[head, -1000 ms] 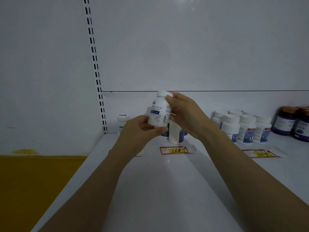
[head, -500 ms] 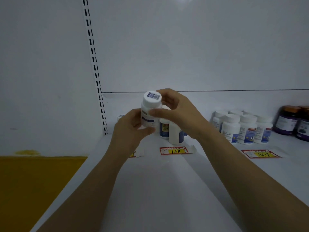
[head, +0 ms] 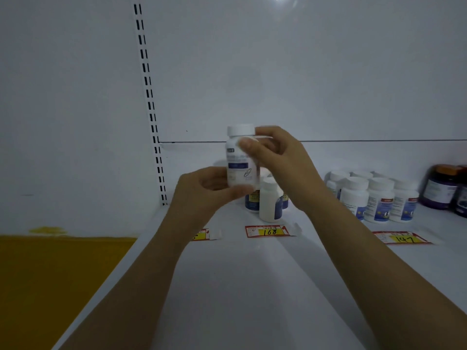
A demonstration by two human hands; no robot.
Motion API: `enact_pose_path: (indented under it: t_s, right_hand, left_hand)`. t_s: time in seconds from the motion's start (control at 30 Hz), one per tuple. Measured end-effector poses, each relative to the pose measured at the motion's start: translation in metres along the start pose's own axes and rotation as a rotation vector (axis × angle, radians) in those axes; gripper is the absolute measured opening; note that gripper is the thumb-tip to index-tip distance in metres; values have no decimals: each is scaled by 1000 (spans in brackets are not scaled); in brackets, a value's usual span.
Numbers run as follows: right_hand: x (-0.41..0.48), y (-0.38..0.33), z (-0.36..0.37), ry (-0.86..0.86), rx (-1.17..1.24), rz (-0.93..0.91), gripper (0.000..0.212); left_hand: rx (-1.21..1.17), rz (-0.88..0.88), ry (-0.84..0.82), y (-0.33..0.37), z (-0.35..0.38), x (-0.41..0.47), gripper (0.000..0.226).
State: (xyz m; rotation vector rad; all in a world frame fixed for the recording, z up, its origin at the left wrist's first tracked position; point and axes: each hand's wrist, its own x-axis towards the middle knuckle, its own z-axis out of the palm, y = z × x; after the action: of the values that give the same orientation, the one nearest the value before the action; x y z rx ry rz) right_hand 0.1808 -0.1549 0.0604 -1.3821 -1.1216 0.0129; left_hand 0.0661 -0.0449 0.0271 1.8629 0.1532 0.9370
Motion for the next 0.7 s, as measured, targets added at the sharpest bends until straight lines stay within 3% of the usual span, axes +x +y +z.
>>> enact_pose_path:
  t_s: [0.13,0.2,0.37,0.47,0.57,0.7]
  right_hand:
    - [4,16,-6,-81,90,427,51]
    - [4,21,-5,-93,207,593,48]
    - [1,28,-4,-100,288,799,45]
    - [2,30,-5,-110,292,767,39]
    - [4,26,-6,-116,287,620,33]
    - [7,23,-8,-113,177,339,25]
  left_hand:
    - [-110,-370,-129,1,1,4,56]
    - [-170,-544,-171,0,2,6,56]
    - [-200,-660,-252,-4,0,4,57]
    - [-210,-653,-239,-5,0,5,52]
    - [-205,-607,-205,-4,1,7,54]
    - [6,-383,-82,-6,3,5,45]
